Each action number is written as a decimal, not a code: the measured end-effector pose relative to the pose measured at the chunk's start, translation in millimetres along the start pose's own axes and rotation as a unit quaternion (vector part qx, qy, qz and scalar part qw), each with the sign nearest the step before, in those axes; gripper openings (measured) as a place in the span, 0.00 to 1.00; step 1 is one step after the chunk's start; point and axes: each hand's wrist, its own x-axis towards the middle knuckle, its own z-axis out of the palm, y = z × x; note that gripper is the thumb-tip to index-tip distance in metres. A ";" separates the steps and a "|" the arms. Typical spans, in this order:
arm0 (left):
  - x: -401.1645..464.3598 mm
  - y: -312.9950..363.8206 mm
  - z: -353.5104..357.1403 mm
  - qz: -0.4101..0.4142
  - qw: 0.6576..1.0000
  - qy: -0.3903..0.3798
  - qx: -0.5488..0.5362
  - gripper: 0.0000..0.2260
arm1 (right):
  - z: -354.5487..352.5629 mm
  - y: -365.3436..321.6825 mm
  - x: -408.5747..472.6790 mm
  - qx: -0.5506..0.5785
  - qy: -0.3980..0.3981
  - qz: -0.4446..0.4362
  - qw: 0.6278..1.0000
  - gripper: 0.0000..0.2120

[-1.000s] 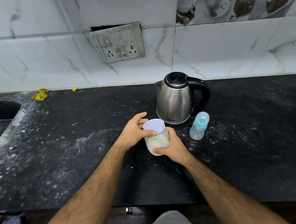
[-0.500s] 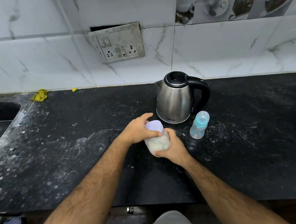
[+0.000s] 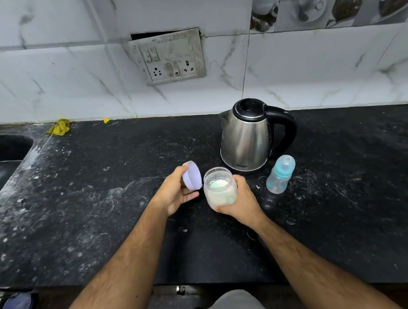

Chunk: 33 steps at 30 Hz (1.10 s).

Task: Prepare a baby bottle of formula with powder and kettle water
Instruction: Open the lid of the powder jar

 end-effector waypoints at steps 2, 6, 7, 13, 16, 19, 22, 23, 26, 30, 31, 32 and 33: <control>2.4 -7.0 -10.3 -0.019 0.997 0.003 -0.070 0.18 | 1.1 -2.1 2.5 -0.009 -0.003 0.001 1.000 0.40; 8.0 -18.9 -29.6 -0.037 0.985 0.043 -0.162 0.20 | 3.3 -4.7 5.9 -0.036 0.011 -0.001 0.999 0.40; 8.9 -20.7 -33.1 -0.038 0.984 0.052 -0.165 0.19 | 4.3 -5.0 7.0 -0.045 0.015 -0.002 0.999 0.41; 17.6 -27.3 -46.7 -0.021 0.987 0.136 -0.086 0.16 | 11.8 -6.9 11.6 -0.054 0.018 0.011 0.998 0.43; 24.2 -29.9 -52.8 -0.019 0.985 0.172 -0.027 0.17 | 13.7 -6.6 12.9 -0.064 0.024 0.010 0.998 0.42; 33.7 -31.9 -57.3 0.000 0.976 0.207 0.061 0.13 | 13.0 -7.5 11.6 -0.076 0.022 0.004 0.997 0.43; 42.8 -32.5 -63.7 0.019 0.949 0.253 0.185 0.07 | 11.6 -8.4 9.0 -0.082 0.017 0.004 0.996 0.48; 45.3 -32.8 -66.1 0.020 0.938 0.263 0.225 0.07 | 11.2 -8.4 8.6 -0.080 0.019 0.006 0.997 0.50; 49.2 -32.8 -66.9 0.019 0.925 0.260 0.276 0.08 | 9.9 -7.7 8.3 -0.063 0.021 0.002 0.998 0.48; 50.4 -32.9 -56.9 0.025 0.931 0.233 0.280 0.10 | 6.6 -11.4 5.2 -0.056 0.021 -0.003 0.998 0.44; 51.9 -33.9 -55.2 0.028 0.927 0.234 0.290 0.11 | 6.5 -11.6 5.0 -0.056 0.022 -0.004 0.998 0.44; 52.1 -34.4 -53.5 0.030 0.921 0.240 0.304 0.10 | 6.4 -11.8 4.8 -0.055 0.021 -0.004 0.998 0.44; 53.4 -35.2 -53.2 0.031 0.916 0.244 0.318 0.11 | 6.4 -12.2 4.9 -0.053 0.020 -0.004 0.998 0.44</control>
